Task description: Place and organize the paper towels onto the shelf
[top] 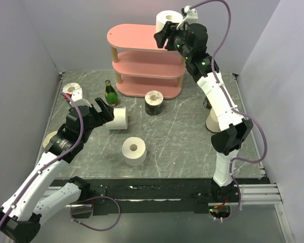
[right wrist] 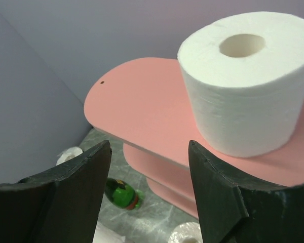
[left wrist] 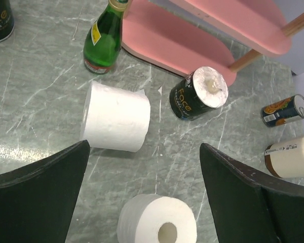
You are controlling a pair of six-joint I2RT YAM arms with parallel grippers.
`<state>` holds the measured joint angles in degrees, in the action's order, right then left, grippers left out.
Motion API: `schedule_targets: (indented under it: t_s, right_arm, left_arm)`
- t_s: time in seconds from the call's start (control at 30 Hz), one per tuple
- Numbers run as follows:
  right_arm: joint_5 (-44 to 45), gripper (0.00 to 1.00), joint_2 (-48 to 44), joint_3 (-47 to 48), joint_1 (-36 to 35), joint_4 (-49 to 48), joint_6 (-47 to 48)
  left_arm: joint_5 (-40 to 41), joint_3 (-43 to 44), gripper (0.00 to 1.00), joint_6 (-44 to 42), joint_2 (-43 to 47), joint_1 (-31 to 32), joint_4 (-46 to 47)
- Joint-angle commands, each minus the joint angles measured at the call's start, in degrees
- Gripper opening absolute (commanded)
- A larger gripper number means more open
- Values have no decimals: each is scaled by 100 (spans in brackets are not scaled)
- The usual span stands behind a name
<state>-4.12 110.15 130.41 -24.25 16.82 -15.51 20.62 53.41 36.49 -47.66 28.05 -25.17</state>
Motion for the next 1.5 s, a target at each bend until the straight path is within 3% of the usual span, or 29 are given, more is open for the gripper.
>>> schedule_targets:
  t_s: [0.0,0.27,0.47,1.47]
  right_arm:
    - [-361,69,384,362,-53,-468,-347]
    - [208,69,999,828,-326,-891,-128]
    - [762,69,1070,582,-352,-1233,-84]
    - [1994,69,772,477,-159,-627,4]
  left_arm:
    - [-58,91,96,42,143,-28,65]
    - [-41,29,96,-28,152,-37,91]
    - [29,56,96,-98,196,-45,65]
    - [135,-182,96,60,125,-37,407]
